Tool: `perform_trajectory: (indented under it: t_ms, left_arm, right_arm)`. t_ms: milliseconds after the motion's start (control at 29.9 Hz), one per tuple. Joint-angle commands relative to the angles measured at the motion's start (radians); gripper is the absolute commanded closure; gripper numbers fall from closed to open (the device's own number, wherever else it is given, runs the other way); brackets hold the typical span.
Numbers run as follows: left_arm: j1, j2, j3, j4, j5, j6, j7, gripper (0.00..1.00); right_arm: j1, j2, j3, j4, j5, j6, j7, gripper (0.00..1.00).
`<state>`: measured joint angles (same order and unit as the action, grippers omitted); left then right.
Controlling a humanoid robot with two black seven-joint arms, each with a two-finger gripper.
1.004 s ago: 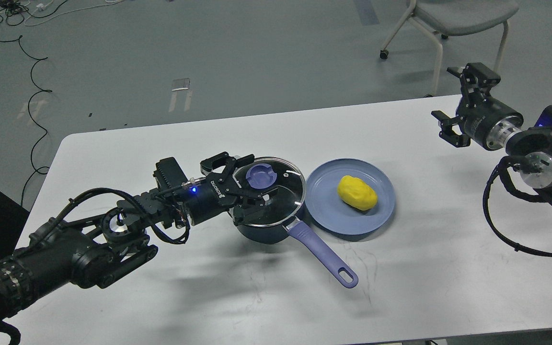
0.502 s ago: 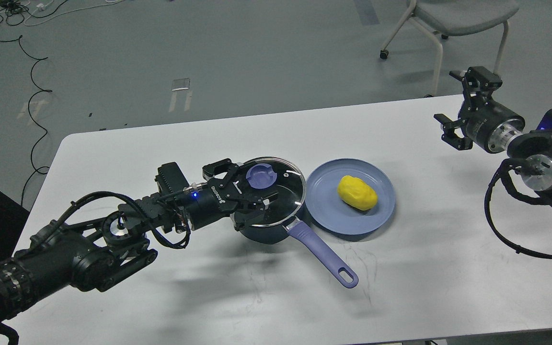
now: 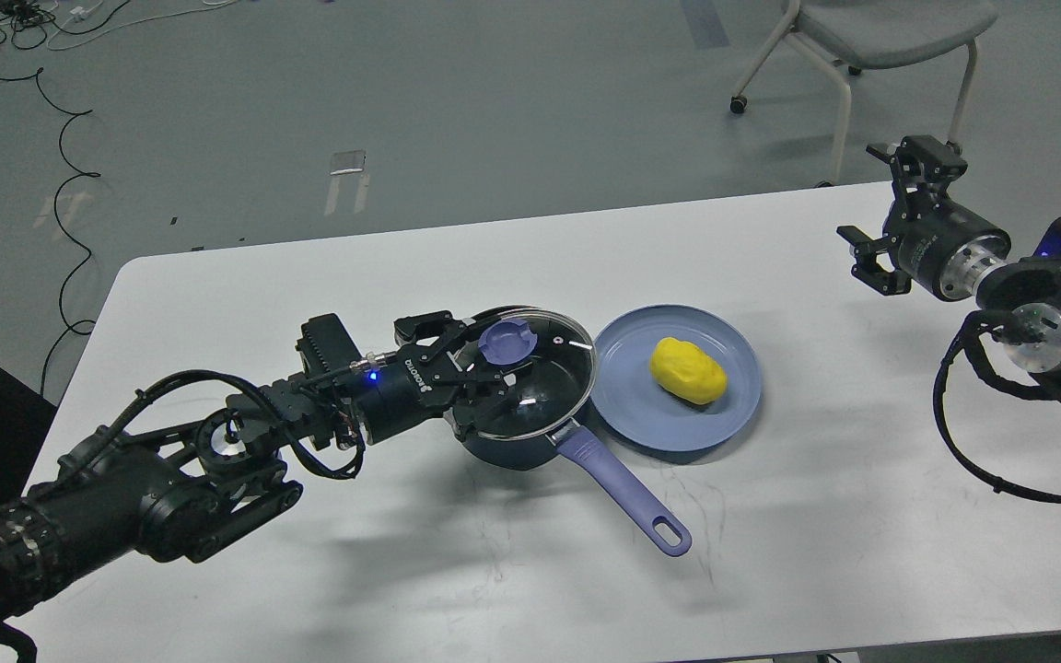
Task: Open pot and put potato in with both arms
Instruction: 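Hold the lid knob with the left gripper and tilt the lid up, then lift the glass lid off and lower it beside the saucepan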
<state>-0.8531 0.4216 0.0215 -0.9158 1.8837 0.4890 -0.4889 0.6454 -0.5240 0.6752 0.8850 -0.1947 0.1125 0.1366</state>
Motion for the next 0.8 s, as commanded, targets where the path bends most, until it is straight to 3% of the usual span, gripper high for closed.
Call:
perform_trajectory:
  t_ms: [0,368,569,769]
  left_arm:
    - [-0.006,0.002,-0.002,-0.002,-0.002,0.000,0.000,0.47]
    - [-0.052,0.057,-0.005,-0.057,-0.046,0.000,0.000,0.47]
    - [-0.060,0.131,-0.008,-0.152,-0.046,0.000,0.000,0.47]
    - [-0.081,0.222,-0.018,-0.155,-0.048,0.000,0.000,0.47]
  right_arm:
    - [-0.001,-0.001,0.001,0.002,0.000,0.001,0.000,0.00]
    - [-0.001,-0.001,0.000,0.000,0.000,0.001,0.000,0.00]
    - [0.000,-0.002,0.000,0.002,0.000,0.001,0.000,0.00]
    - [-0.001,0.001,0.000,0.002,0.000,0.001,0.000,0.00]
